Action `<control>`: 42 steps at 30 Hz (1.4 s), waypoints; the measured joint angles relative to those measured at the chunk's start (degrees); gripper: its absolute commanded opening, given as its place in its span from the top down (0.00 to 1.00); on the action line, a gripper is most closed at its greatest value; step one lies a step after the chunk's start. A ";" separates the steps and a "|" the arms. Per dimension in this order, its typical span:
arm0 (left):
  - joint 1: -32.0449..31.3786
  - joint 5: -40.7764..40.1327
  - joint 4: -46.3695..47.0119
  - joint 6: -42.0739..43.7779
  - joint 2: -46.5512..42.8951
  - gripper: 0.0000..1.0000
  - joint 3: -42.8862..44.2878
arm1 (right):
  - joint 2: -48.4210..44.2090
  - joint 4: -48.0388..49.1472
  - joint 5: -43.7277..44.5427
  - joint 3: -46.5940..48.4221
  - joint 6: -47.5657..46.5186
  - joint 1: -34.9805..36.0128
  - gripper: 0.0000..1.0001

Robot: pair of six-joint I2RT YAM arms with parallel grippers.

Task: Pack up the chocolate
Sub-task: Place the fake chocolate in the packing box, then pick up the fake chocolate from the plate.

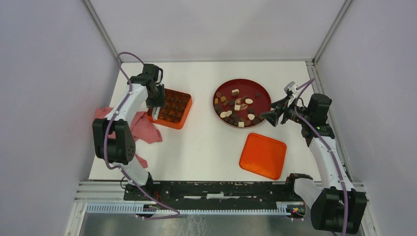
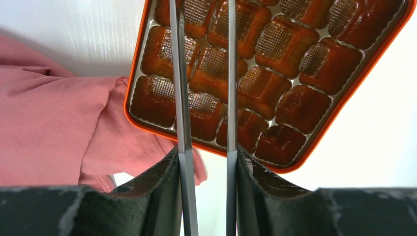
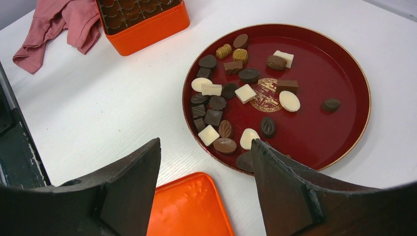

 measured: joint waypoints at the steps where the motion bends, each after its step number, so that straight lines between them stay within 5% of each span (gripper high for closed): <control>1: 0.00 -0.02 -0.02 0.00 0.04 0.71 0.07 | 0.00 0.00 -0.02 0.00 0.00 0.00 0.27; 16: 0.00 -1.20 -0.02 0.04 0.52 0.54 0.52 | 0.00 0.00 -0.68 0.00 0.00 0.00 0.27; 30: 0.00 -0.85 0.00 0.09 0.42 0.56 0.52 | 0.00 0.00 -0.83 0.00 0.00 0.00 0.27; 42: -0.52 17.84 5.95 -0.79 -17.11 0.59 -9.18 | 0.00 0.02 -0.81 0.00 -0.02 0.00 0.27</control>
